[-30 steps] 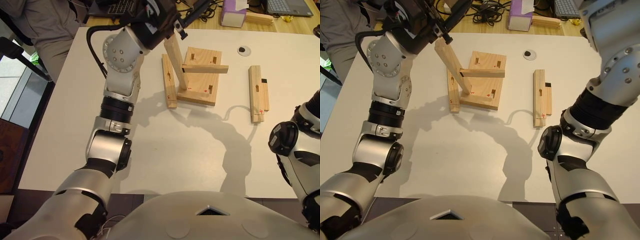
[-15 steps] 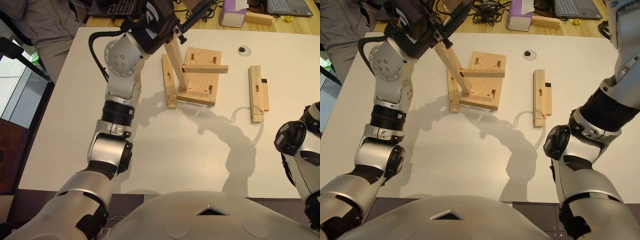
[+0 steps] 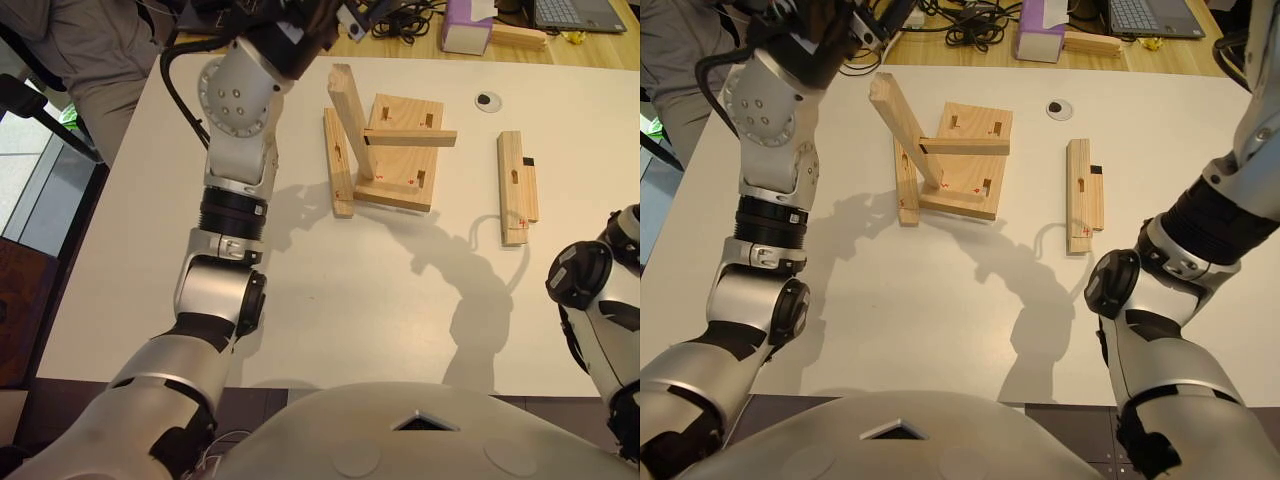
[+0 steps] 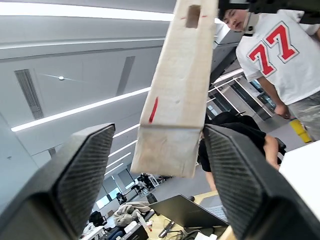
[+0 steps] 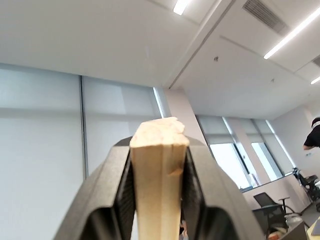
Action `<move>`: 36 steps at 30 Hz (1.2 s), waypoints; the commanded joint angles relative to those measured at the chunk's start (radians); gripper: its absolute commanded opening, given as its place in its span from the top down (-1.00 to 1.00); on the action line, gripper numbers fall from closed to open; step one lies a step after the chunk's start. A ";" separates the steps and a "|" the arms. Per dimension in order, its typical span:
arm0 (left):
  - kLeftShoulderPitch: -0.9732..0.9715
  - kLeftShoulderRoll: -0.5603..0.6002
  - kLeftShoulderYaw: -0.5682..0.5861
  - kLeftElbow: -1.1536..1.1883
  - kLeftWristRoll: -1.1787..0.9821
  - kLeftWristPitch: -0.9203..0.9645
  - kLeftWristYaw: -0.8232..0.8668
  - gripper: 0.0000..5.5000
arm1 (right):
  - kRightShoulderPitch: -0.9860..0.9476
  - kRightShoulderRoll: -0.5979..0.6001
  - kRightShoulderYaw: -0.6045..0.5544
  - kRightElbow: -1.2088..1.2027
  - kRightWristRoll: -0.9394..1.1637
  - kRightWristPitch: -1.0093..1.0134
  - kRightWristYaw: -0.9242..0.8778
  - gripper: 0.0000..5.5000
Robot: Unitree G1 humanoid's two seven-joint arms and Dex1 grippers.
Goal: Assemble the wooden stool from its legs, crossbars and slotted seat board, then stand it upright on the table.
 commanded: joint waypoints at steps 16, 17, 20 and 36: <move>0.464 0.035 0.333 -0.103 -0.026 0.379 0.439 -0.45 | 0.530 -0.029 -0.055 -0.012 -0.441 -0.104 -0.060 0.63; 0.468 0.029 0.331 -0.106 -0.027 0.375 0.443 -0.45 | 0.549 -0.014 -0.079 -0.035 -0.389 -0.077 -0.091 0.63; 0.486 0.013 0.327 -0.121 -0.027 0.368 0.455 -0.45 | 0.602 0.033 -0.110 -0.092 -0.262 -0.021 -0.176 0.63; 0.490 0.010 0.317 -0.142 -0.043 0.369 0.436 -0.45 | 0.768 0.304 0.105 -0.095 -0.379 -0.177 -0.161 0.63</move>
